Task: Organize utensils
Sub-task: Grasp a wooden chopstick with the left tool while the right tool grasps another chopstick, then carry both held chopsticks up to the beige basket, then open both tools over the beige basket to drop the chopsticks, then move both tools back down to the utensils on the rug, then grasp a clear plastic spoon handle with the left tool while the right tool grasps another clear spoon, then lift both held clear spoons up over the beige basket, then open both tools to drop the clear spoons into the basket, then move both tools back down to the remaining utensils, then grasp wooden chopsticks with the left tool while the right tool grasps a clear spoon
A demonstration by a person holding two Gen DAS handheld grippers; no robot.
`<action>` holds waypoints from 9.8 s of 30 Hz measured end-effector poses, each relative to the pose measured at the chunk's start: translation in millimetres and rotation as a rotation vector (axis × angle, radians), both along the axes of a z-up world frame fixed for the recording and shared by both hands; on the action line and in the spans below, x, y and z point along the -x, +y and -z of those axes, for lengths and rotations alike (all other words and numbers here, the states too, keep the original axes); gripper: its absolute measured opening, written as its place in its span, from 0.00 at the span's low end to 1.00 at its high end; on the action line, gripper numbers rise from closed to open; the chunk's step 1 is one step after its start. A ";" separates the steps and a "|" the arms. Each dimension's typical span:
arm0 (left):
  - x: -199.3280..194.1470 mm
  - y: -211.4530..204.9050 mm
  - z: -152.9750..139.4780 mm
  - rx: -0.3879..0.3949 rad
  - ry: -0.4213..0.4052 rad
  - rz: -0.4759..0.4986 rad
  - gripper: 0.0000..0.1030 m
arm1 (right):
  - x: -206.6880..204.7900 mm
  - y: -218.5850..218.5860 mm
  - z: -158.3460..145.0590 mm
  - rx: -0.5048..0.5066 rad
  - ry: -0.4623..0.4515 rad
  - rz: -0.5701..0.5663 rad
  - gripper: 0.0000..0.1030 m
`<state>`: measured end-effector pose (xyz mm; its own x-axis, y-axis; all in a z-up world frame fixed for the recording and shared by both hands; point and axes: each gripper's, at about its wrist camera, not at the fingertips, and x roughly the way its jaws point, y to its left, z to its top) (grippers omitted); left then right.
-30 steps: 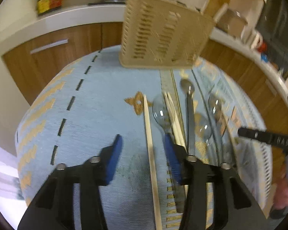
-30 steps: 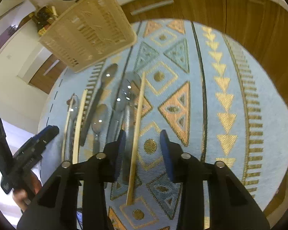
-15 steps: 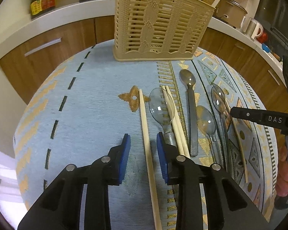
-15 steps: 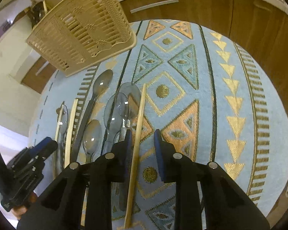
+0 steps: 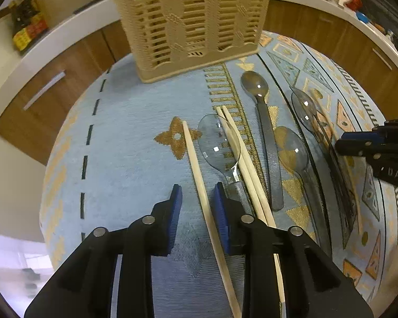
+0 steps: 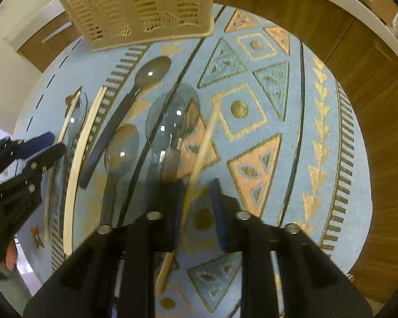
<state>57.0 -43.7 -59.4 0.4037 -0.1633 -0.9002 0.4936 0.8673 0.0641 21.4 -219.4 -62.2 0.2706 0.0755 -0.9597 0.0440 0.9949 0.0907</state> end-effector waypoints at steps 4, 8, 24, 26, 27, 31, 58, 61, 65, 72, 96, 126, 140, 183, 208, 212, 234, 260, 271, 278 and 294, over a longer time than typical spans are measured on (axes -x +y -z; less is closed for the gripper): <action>-4.4 1.8 -0.8 -0.010 -0.007 -0.012 0.06 | 4.2 -11.2 -0.5 -0.033 0.003 0.018 0.04; -3.3 7.1 -0.6 0.024 -0.015 -0.033 0.04 | 13.3 -13.5 1.3 -0.038 -0.011 0.021 0.04; 14.3 48.0 -67.6 0.436 -0.184 -0.067 0.04 | 40.8 -2.1 -67.4 -0.061 -0.295 -0.042 0.04; 15.3 51.3 -82.8 0.477 -0.231 -0.065 0.04 | 38.3 -1.3 -79.9 -0.083 -0.333 -0.046 0.04; 15.1 48.5 -90.2 0.494 -0.250 -0.065 0.04 | 38.3 -1.6 -88.3 -0.098 -0.359 -0.049 0.04; 10.8 55.7 -121.2 0.603 -0.314 -0.061 0.04 | 35.4 -2.3 -121.0 -0.144 -0.465 -0.059 0.04; -118.6 15.3 -188.9 0.679 -0.736 -0.113 0.04 | -117.6 -32.3 -192.6 -0.120 -0.954 0.205 0.04; -126.9 12.9 -179.3 0.666 -0.742 -0.118 0.04 | -127.1 -31.3 -182.3 -0.089 -0.963 0.235 0.04; -134.2 12.4 -166.4 0.675 -0.735 -0.136 0.04 | -132.1 -31.2 -167.3 -0.086 -0.960 0.261 0.04; -135.7 15.8 -155.3 0.675 -0.729 -0.136 0.04 | -125.1 -26.3 -154.5 -0.066 -0.969 0.245 0.04; -36.1 39.7 -194.8 0.609 -0.734 -0.045 0.48 | 13.1 -21.2 -190.5 -0.068 -0.872 0.173 0.32; 11.3 11.9 -4.2 0.204 -0.016 -0.031 0.32 | 18.9 -5.8 3.5 -0.258 -0.174 0.133 0.17; 5.6 -10.1 0.4 0.120 -0.026 0.007 0.10 | 14.8 -18.2 10.6 -0.265 -0.133 0.144 0.10; -2.5 29.2 -58.8 0.245 -0.088 0.026 0.10 | 11.4 3.7 -56.7 -0.039 -0.238 -0.043 0.10; -108.5 12.6 -185.8 0.627 -0.664 -0.125 0.10 | -91.0 -19.2 -200.6 -0.132 -0.908 0.127 0.10; -122.3 4.0 -174.9 0.618 -0.698 -0.137 0.10 | -109.5 -24.3 -182.8 -0.114 -0.931 0.174 0.10; -124.8 10.5 -135.9 0.596 -0.721 -0.155 0.38 | -96.9 -33.3 -148.9 -0.131 -0.980 0.212 0.11; 28.4 50.1 -99.8 0.554 -0.391 -0.124 0.56 | 36.2 -20.9 -114.3 -0.136 -0.629 0.112 0.11; 35.9 15.8 -19.2 0.303 -0.051 -0.036 0.56 | 27.2 -1.3 -17.0 -0.226 -0.211 0.058 0.11; 51.1 -0.1 4.0 0.195 -0.020 0.013 0.54 | 29.8 11.1 0.3 -0.204 -0.196 0.055 0.11; 53.6 -4.4 1.7 0.082 -0.080 -0.031 0.11 | 21.0 25.0 2.0 -0.128 -0.187 0.040 0.11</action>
